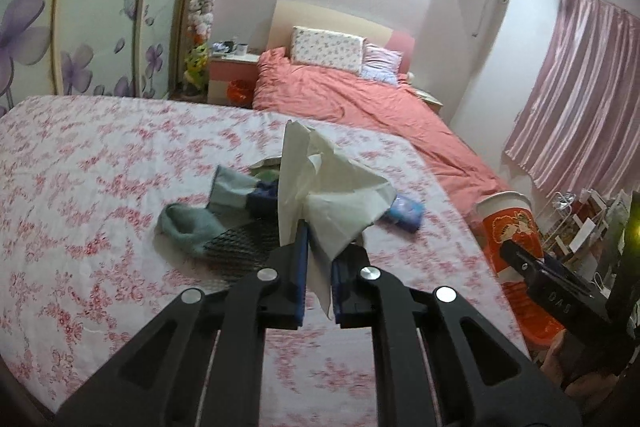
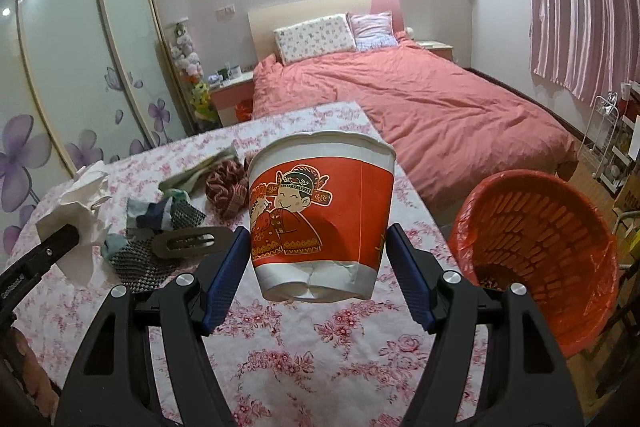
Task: Collect trash
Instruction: 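Carry cup and tissue over the orange basket and open both grippers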
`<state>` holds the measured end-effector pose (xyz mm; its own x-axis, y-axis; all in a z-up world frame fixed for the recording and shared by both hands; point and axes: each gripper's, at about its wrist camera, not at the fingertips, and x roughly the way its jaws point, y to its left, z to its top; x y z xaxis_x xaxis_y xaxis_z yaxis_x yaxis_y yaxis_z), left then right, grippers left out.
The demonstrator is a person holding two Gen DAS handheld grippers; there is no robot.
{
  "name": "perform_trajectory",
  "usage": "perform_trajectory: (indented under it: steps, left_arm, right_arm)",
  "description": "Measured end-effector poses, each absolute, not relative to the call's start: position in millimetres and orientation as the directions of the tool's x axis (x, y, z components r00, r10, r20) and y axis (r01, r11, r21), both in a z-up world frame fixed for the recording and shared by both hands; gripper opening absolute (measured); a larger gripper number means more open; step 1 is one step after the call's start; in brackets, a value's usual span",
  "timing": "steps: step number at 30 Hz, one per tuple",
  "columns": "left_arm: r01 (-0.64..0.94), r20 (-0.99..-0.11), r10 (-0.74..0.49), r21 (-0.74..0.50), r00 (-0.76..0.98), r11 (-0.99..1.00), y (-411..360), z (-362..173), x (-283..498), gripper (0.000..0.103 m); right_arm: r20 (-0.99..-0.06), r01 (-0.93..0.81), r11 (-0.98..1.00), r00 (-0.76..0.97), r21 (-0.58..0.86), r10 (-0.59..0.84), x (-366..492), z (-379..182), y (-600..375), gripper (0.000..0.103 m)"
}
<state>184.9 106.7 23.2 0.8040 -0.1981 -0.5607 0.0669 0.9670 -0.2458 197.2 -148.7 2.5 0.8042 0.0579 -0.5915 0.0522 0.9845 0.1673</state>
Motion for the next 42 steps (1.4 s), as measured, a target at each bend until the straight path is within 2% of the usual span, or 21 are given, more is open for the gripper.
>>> perform_trajectory:
  steps: [10, 22, 30, 42]
  left_arm:
    - [0.202, -0.516, -0.31, -0.255, 0.799, 0.945, 48.6, 48.6, 172.8, 0.011]
    - [0.397, -0.497, -0.479, -0.269, 0.723, 0.878, -41.7, 55.4, 173.4, 0.011]
    - [0.51, -0.505, -0.584, -0.293, 0.635, 0.808, -102.3, 46.6, 183.4, 0.011]
    - [0.611, -0.559, -0.666, -0.322, 0.493, 0.723, -195.4, 10.7, 216.2, 0.011]
  right_arm:
    - [-0.527, 0.092, 0.98, 0.85, 0.179, 0.017, 171.5, 22.7, -173.1, 0.069]
    - [-0.461, 0.228, 0.954, 0.88, 0.195, -0.116, 149.2, 34.3, -234.0, 0.069]
    - [-0.456, 0.321, 0.92, 0.869, 0.224, -0.192, 148.0, 26.6, -270.3, 0.069]
    - [-0.482, 0.433, 0.855, 0.836, 0.285, -0.263, 149.6, 1.7, -335.4, 0.069]
